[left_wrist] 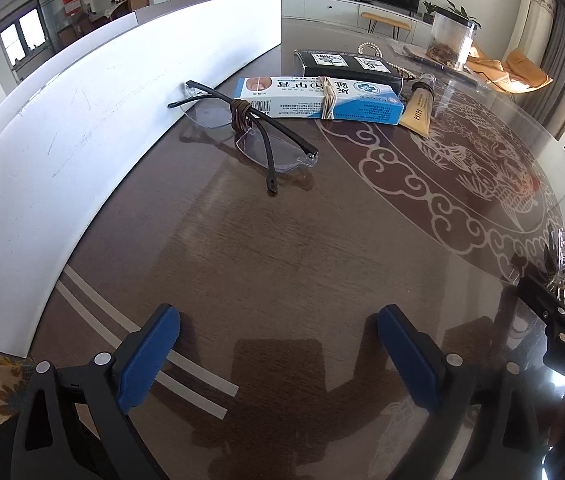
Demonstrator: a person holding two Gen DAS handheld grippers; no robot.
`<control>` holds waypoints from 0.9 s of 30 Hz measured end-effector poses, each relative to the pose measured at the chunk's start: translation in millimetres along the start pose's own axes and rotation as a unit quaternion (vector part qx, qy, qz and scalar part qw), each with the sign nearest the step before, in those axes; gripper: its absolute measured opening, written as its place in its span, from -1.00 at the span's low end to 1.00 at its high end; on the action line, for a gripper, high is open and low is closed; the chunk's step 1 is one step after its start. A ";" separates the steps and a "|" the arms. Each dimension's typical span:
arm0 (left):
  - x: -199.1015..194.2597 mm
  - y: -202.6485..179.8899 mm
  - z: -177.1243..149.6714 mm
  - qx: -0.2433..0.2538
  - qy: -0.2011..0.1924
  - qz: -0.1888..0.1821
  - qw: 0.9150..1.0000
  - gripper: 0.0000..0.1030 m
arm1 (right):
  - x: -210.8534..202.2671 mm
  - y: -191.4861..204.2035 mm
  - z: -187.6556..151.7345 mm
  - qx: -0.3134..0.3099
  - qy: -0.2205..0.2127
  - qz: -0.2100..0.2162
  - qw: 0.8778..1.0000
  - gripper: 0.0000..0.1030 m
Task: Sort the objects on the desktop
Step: 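Lower the open left tool over the black-framed eyeglasses while the right tool holds the bow clip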
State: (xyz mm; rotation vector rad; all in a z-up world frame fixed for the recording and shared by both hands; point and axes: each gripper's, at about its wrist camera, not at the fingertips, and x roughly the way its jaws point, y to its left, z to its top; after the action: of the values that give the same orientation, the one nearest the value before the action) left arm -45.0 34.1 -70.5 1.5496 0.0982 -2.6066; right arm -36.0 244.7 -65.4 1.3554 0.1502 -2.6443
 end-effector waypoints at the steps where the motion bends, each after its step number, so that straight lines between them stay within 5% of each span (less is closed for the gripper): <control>1: 2.0 -2.5 3.2 -0.002 -0.006 0.002 1.000 1.00 | 0.0 0.1 0.0 0.000 0.000 0.000 1.000 1.00; 8: 31.2 -16.9 58.2 -0.013 -0.006 0.007 1.000 1.00 | -0.5 0.9 0.1 0.000 0.000 0.001 1.000 1.00; 14: 57.7 7.2 105.9 -0.064 -0.004 0.035 0.997 1.00 | -1.4 0.2 -0.2 0.003 -0.002 0.006 1.000 1.00; 18: 62.4 19.4 112.4 -0.041 -0.034 0.027 0.998 0.99 | -1.5 0.5 -0.4 0.001 -0.001 0.003 1.000 1.00; 23: 49.8 28.8 107.5 -0.003 -0.076 0.006 0.997 -0.49 | -1.5 1.7 -0.4 0.000 0.000 0.001 1.000 1.00; 25: 46.6 32.0 104.4 0.008 -0.074 -0.011 0.997 -0.77 | -1.7 2.1 -0.5 0.000 0.000 0.001 1.000 1.00; 27: 41.2 31.6 96.6 0.024 -0.069 -0.024 0.997 -0.79 | -1.6 2.0 -0.4 0.000 0.000 0.001 1.000 1.00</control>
State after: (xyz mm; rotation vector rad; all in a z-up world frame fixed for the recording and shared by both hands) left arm -144.8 -10.4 -60.6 1.3924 0.0635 -2.7643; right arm -34.3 243.0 -64.4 1.3552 0.1503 -2.6430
